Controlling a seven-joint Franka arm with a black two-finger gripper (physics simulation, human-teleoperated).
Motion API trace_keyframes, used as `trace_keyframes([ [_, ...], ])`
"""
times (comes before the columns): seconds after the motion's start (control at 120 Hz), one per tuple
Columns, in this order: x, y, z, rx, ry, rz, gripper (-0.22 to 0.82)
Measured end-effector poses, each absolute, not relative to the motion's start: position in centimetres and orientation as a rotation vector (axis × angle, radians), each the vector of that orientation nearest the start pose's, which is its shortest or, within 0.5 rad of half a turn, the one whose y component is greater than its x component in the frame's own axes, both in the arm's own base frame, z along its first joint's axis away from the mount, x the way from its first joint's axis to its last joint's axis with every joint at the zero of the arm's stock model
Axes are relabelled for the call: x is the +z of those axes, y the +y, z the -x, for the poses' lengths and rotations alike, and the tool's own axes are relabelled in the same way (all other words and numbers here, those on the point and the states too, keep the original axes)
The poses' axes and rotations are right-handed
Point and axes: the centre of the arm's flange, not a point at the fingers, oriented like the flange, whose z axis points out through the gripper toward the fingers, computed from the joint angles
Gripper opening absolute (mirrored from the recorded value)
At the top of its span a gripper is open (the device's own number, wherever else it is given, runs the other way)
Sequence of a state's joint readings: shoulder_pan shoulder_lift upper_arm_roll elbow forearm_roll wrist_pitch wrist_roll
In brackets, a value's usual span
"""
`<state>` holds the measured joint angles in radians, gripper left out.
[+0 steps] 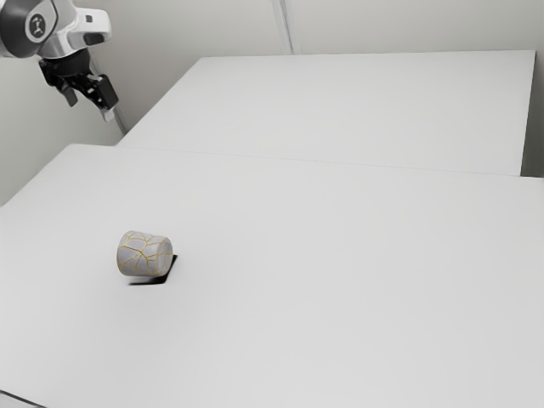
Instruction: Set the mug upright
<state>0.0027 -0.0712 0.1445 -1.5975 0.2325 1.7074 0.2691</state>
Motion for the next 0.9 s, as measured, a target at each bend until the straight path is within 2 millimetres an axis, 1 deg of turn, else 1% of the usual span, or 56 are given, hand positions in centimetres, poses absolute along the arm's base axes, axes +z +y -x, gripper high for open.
trace_keyframes([
  [0.242,65.8,10.9,-53.5,-0.174,0.113,2.883,0.60],
  [0.283,65.0,11.5,-53.5,-0.154,0.087,2.898,0.60],
  [0.308,64.3,12.2,-53.4,-0.140,0.061,2.916,0.60],
  [0.342,62.9,13.3,-53.2,-0.112,0.013,2.959,0.60],
  [0.392,60.3,15.4,-52.8,-0.058,-0.079,3.031,0.60],
  [0.475,56.5,18.9,-51.4,0.026,-0.247,3.131,0.60],
  [0.592,51.5,23.1,-49.8,0.119,-0.492,3.273,0.60],
  [0.65,49.5,25.1,-49.2,0.154,-0.615,3.338,0.60],
  [0.7,48.2,26.5,-48.7,0.184,-0.703,3.381,0.60],
  [0.733,47.2,27.0,-48.6,0.210,-0.740,3.407,0.60],
  [0.758,46.5,27.0,-48.7,0.231,-0.751,3.428,0.60],
  [0.85,44.2,25.2,-50.1,0.305,-0.708,3.506,0.60],
  [0.9,43.0,25.0,-50.5,0.338,-0.706,3.540,0.60],
])
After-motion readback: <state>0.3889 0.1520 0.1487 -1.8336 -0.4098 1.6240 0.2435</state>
